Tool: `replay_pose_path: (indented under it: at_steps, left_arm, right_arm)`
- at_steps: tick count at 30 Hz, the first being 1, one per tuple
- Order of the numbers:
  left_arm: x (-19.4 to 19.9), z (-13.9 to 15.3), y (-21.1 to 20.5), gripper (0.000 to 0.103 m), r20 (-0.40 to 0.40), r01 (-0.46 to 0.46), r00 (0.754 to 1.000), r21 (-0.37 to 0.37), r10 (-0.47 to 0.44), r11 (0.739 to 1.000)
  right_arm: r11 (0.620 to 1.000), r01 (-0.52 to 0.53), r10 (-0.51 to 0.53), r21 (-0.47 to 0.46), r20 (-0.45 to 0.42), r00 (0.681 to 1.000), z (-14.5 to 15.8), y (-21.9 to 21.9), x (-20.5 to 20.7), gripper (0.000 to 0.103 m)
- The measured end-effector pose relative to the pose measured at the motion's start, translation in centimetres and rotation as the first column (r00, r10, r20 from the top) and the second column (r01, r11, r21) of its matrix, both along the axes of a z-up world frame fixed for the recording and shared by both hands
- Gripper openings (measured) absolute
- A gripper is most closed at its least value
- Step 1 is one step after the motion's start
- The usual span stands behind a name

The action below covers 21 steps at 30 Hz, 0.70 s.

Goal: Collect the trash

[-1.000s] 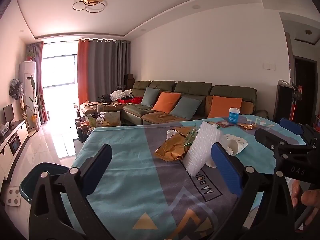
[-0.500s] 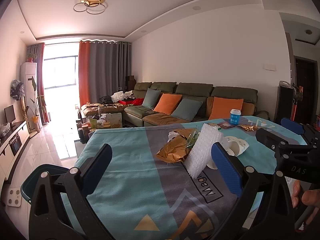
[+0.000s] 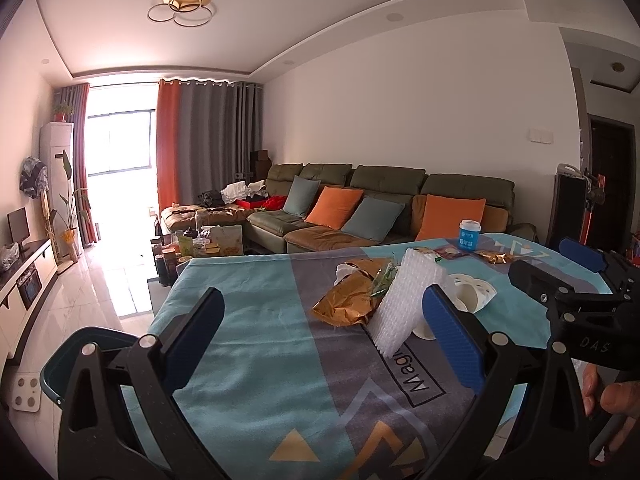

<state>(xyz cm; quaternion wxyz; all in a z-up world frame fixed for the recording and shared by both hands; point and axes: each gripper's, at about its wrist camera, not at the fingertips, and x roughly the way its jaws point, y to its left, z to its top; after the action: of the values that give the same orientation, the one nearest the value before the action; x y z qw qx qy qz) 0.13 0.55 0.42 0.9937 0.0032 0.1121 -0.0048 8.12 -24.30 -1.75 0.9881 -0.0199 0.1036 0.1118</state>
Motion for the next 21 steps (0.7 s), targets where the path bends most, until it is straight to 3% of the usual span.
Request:
replay_pose_path:
  at_steps: [21]
  left_arm:
    - [-0.37, 0.12, 0.49, 0.098, -0.015, 0.004, 1.0, -0.041, -0.004, 0.999]
  right_arm:
    - [1.0, -0.002, 0.002, -0.003, 0.0, 1.0, 0.07, 0.23, -0.11, 0.097]
